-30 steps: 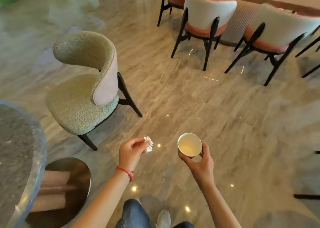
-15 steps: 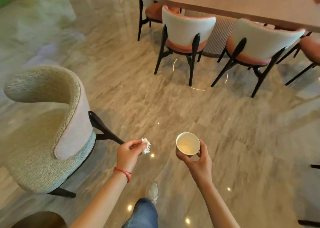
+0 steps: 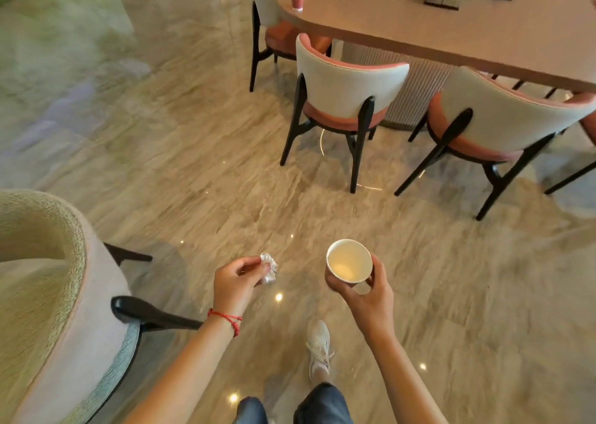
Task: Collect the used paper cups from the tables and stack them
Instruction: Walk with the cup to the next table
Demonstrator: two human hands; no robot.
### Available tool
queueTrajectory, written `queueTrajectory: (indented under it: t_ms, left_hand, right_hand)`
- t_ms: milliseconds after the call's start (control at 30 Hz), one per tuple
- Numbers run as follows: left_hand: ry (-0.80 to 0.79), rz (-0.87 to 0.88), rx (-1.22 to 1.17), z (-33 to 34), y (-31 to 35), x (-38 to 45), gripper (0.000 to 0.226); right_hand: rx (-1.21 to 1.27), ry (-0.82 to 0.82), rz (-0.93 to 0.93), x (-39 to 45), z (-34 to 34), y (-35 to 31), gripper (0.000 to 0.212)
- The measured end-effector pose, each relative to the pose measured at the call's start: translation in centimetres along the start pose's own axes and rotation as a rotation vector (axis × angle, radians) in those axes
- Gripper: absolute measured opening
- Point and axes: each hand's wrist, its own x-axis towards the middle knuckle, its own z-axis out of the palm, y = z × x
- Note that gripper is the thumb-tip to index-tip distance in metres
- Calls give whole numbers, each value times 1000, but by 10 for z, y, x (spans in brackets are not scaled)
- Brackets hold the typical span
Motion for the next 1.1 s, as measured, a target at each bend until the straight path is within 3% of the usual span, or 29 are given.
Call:
queueTrajectory:
  t_ms: [300,500,700,1100]
  left_hand:
    - [178,-29,-111,67,13,107,16]
    - [268,-68,-166,67,28,156,14]
    - [398,-81,-217,35,43,220,15]
    - [684,-103,-325,-90,89,375,12]
  right_hand:
    - [-53,-162,-102,170,22,0,67]
    - [-60,-272,-137,237,59,-25,63]
    - [-68,-399,-183,289,139,-50,61]
    - [-65,-698,-287,375,362,-143,66]
